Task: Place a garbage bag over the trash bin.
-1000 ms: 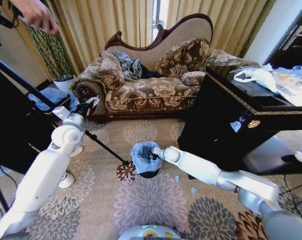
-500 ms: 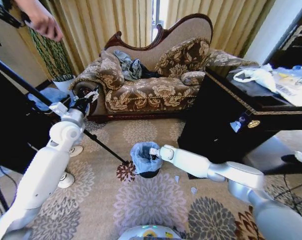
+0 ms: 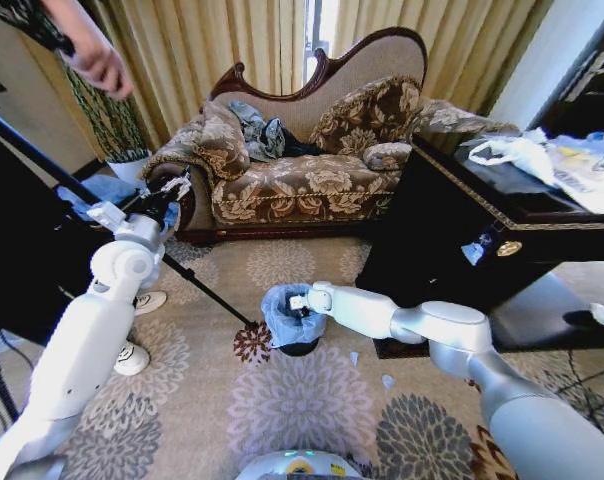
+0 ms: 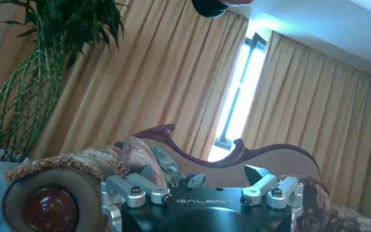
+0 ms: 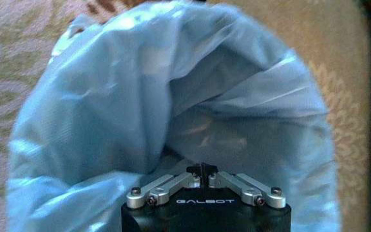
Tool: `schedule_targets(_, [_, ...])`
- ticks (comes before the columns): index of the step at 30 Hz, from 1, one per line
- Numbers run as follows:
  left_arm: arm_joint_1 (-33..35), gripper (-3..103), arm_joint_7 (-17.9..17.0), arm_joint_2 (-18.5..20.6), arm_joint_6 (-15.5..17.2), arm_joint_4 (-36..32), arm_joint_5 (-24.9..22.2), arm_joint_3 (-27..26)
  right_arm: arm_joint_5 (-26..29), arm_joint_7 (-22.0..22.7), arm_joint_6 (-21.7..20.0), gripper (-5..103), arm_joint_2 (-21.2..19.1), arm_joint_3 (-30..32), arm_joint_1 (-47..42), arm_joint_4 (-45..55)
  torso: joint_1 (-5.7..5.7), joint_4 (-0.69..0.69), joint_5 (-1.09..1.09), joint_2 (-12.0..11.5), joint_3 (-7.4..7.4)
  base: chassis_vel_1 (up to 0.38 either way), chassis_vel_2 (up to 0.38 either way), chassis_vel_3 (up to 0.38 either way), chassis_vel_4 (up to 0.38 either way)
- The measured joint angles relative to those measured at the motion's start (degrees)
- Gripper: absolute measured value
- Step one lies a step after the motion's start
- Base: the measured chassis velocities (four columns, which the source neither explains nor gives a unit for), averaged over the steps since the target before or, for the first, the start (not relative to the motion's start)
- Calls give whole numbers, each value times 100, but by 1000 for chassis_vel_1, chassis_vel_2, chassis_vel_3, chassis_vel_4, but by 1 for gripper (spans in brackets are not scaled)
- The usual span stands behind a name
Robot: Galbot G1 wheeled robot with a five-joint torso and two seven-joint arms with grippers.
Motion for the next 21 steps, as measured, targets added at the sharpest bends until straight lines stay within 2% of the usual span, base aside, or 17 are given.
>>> schedule_targets(7, [-7, 99, 28, 1, -29, 67, -1, 3, -36, -11, 36, 0, -49, -27, -134, -97, 0, -1, 0, 0, 0, 0, 0, 0, 0])
schedule_targets(8, [-13, 96, 32, -2, -31, 78, 1, 4, -52, -11, 69, 0, -6, -17, -165, -163, 0, 0, 0, 1, 0, 0, 0, 0, 0])
schedule_targets(10, [-17, 100, 38, -25, -36, 86, 8, 19, -150, -18, 176, 0, 151, 52, -261, -407, 0, 0, 0, 1, 0, 0, 0, 0, 0])
schedule_targets(14, [-3, 100, 41, -54, -39, 84, 23, 36, -364, -74, 341, 0, 400, 198, -383, -793, 0, 1, 0, 1, 0, 0, 0, 0, 0])
schedule_targets(21, [11, 100, 49, -76, -49, 88, 24, 33, -494, -119, 409, 0, 577, 244, -503, -1064, 0, 1, 0, 1, 0, 0, 0, 0, 0])
